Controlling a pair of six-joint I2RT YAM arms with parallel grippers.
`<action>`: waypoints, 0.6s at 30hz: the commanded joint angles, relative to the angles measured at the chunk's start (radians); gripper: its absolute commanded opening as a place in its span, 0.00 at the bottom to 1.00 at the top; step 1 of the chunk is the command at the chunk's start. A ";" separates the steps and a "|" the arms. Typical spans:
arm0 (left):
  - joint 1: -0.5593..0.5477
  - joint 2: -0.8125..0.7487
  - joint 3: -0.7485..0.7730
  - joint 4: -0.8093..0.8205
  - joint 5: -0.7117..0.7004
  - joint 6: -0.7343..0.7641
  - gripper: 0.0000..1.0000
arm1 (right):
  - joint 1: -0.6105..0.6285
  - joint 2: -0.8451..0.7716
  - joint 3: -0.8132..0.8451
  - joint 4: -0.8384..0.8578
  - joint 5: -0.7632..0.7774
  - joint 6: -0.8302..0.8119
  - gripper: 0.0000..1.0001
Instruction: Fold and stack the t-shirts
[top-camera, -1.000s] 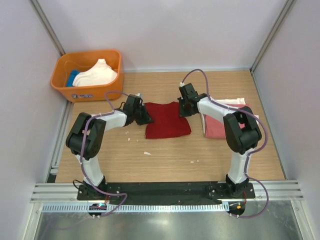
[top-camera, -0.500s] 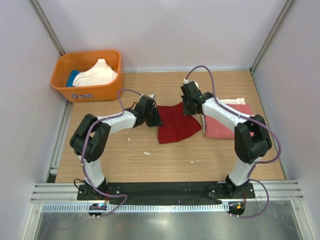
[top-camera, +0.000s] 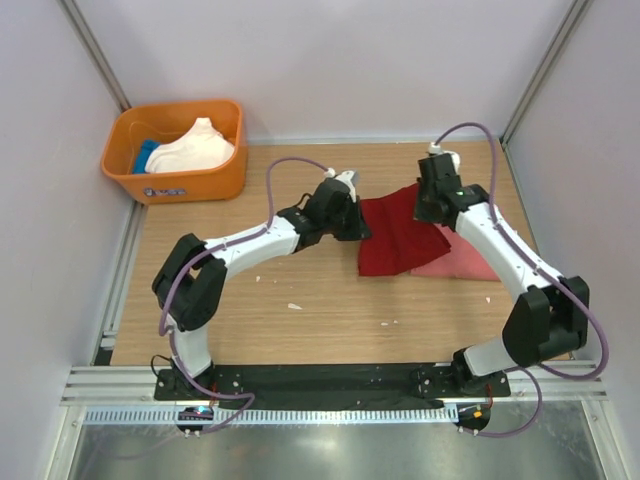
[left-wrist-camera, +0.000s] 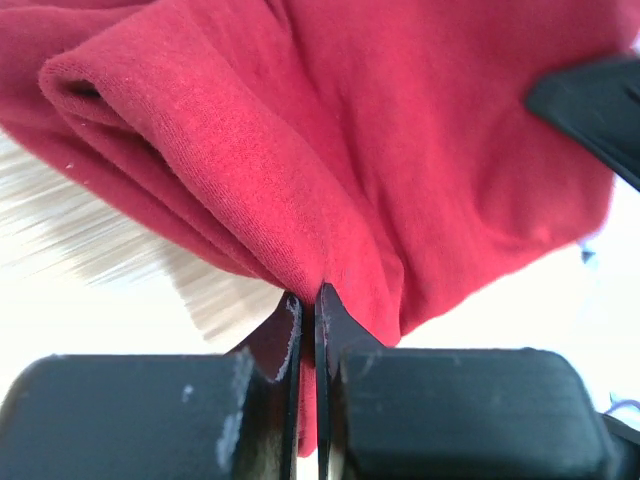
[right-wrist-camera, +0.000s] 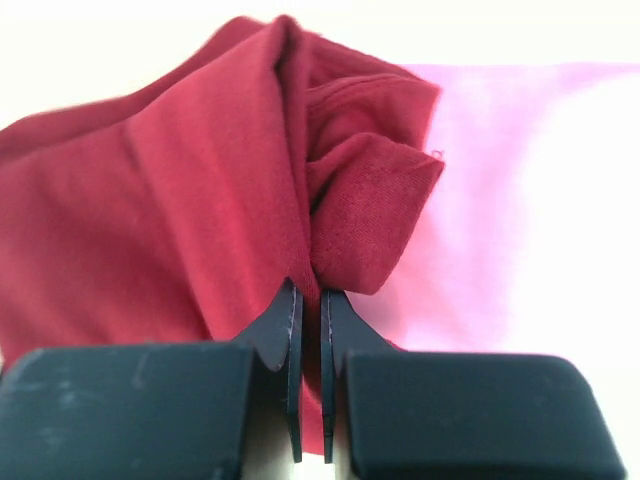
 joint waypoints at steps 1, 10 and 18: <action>-0.062 0.025 0.096 0.024 -0.035 0.029 0.00 | -0.077 -0.090 -0.009 -0.038 0.038 0.002 0.01; -0.164 0.247 0.381 0.061 0.003 0.012 0.00 | -0.358 -0.164 -0.060 -0.034 0.048 0.028 0.01; -0.182 0.378 0.522 0.067 0.023 0.001 0.00 | -0.533 -0.132 -0.057 -0.001 -0.027 0.037 0.01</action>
